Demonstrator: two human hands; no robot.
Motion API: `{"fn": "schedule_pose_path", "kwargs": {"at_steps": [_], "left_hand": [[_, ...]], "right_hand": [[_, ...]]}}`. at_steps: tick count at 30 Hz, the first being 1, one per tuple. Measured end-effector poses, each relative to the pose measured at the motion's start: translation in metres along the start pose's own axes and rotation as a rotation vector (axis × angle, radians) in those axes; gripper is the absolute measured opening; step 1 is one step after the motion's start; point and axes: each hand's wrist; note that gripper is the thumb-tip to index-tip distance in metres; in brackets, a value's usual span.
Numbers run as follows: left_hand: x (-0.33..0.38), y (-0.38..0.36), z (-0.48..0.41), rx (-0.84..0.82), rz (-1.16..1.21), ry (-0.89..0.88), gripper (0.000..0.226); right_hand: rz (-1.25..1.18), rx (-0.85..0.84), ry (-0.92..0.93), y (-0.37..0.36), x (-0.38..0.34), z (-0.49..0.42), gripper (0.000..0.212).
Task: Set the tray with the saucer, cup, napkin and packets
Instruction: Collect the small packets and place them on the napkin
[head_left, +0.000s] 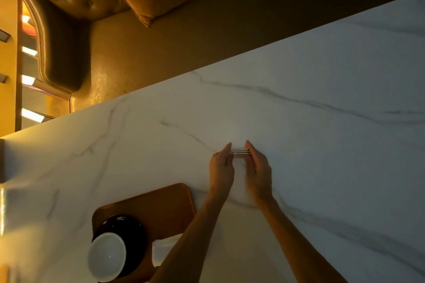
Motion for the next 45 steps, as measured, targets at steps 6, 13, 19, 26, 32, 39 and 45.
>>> {"fn": "schedule_pose_path", "kwargs": {"at_steps": [6, 13, 19, 26, 32, 39, 45], "left_hand": [[-0.001, 0.013, -0.003, 0.056, 0.237, 0.176, 0.017], [-0.006, 0.042, 0.030, 0.035, 0.328, 0.193, 0.014], [-0.018, 0.086, 0.086, 0.082, 0.397, 0.137, 0.017], [-0.050, 0.151, 0.153, 0.102, 0.461, 0.095, 0.026], [-0.082, 0.191, 0.201, 0.112, 0.471, 0.183, 0.017], [-0.102, 0.207, 0.228, 0.171, 0.542, 0.277, 0.020], [-0.116, 0.206, 0.215, 0.205, 0.489, 0.334, 0.015]], "right_hand": [[-0.198, 0.003, -0.226, 0.008, -0.006, -0.003, 0.024], [-0.166, -0.059, -0.200, 0.019, -0.035, 0.022, 0.032], [-0.106, -0.178, -0.154, 0.018, -0.076, 0.064, 0.032], [-0.128, -0.356, -0.086, 0.014, -0.119, 0.125, 0.033], [-0.020, -0.513, -0.011, 0.003, -0.133, 0.178, 0.030], [-0.072, -0.407, -0.115, -0.010, -0.137, 0.215, 0.023], [0.065, -0.366, -0.120, -0.029, -0.134, 0.220, 0.025]]}}
Point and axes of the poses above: each hand's wrist, its own z-axis away from the middle knuckle, its own y-axis out of the back of the hand, x = y × z, and after that the axes turned 3 degrees about x, right-handed
